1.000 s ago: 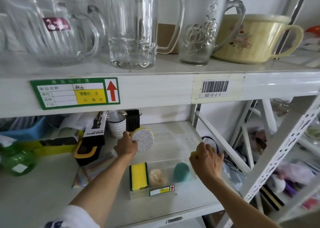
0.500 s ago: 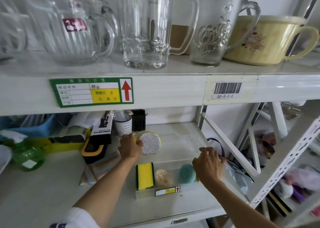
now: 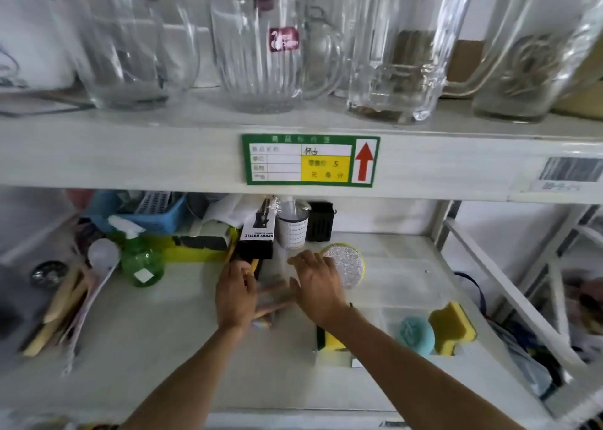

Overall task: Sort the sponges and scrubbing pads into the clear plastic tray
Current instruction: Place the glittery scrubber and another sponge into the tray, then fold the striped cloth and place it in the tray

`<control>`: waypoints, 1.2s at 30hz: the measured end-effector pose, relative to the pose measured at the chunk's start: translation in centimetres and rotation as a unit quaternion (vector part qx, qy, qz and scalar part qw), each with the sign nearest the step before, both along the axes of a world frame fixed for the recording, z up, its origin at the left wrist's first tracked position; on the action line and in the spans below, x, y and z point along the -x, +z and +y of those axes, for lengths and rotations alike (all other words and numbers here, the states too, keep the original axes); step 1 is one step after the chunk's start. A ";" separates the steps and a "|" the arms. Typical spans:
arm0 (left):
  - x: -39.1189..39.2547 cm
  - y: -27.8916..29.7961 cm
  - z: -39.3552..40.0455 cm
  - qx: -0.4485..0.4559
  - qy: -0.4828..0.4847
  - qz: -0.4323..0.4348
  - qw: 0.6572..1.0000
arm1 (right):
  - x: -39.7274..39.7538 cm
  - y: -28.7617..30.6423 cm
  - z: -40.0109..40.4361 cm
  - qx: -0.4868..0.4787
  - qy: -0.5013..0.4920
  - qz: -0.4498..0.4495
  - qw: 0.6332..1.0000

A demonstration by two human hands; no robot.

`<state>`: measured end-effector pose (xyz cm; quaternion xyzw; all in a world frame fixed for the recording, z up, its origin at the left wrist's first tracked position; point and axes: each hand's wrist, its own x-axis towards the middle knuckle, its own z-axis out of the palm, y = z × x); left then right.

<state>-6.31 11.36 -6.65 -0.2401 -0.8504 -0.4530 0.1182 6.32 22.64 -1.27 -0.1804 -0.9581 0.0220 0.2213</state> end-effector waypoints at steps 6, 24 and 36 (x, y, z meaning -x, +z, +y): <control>3.2 -3.0 -4.0 0.216 -0.017 -0.108 0.970 | 4.8 -1.9 -2.2 0.077 -0.001 -0.192 0.978; 3.2 -2.2 -4.9 0.354 -0.137 -0.099 0.920 | 8.4 -4.9 -2.9 -0.010 -0.013 -0.369 0.929; 3.6 -1.3 -6.8 0.283 -0.131 -0.195 0.930 | 7.0 -2.3 -3.9 0.062 0.005 -0.274 0.960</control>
